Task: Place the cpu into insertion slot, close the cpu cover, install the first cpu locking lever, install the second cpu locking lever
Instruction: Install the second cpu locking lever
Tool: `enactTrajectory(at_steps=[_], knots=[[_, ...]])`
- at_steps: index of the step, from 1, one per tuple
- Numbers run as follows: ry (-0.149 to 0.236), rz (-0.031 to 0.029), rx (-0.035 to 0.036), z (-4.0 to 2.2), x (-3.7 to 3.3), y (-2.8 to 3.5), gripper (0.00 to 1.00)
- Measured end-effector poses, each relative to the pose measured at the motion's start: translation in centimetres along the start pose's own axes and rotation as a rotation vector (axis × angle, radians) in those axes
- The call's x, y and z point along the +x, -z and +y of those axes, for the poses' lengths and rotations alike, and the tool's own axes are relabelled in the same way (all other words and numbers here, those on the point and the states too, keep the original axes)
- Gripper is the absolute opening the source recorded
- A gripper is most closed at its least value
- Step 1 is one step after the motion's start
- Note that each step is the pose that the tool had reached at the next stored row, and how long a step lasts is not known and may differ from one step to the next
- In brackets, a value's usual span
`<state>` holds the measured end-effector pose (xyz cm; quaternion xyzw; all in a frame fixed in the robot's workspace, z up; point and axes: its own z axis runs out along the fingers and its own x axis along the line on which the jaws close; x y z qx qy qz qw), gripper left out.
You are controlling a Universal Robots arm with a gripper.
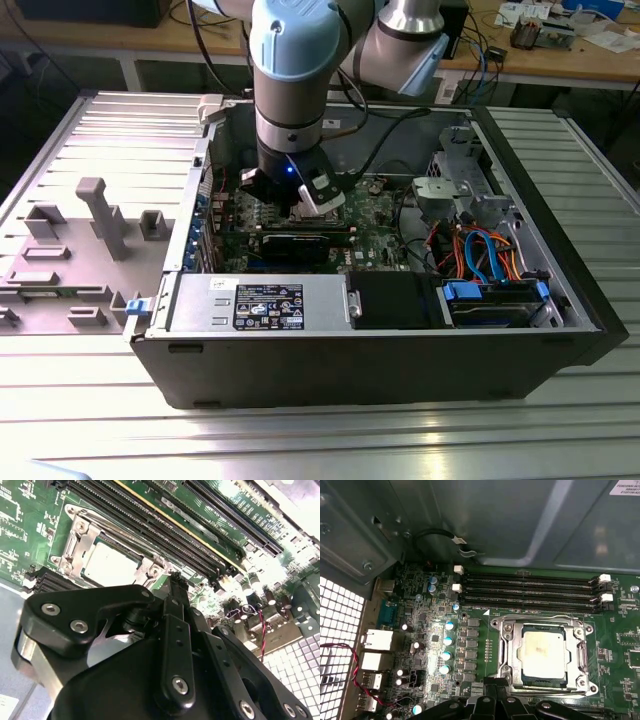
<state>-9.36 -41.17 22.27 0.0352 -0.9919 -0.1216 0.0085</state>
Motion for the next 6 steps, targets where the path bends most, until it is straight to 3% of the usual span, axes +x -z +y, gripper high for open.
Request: enactTrajectory(at_steps=[6], knots=[[0.000, 0.0000, 0.0001, 0.00, 0.00, 0.00, 0.11]])
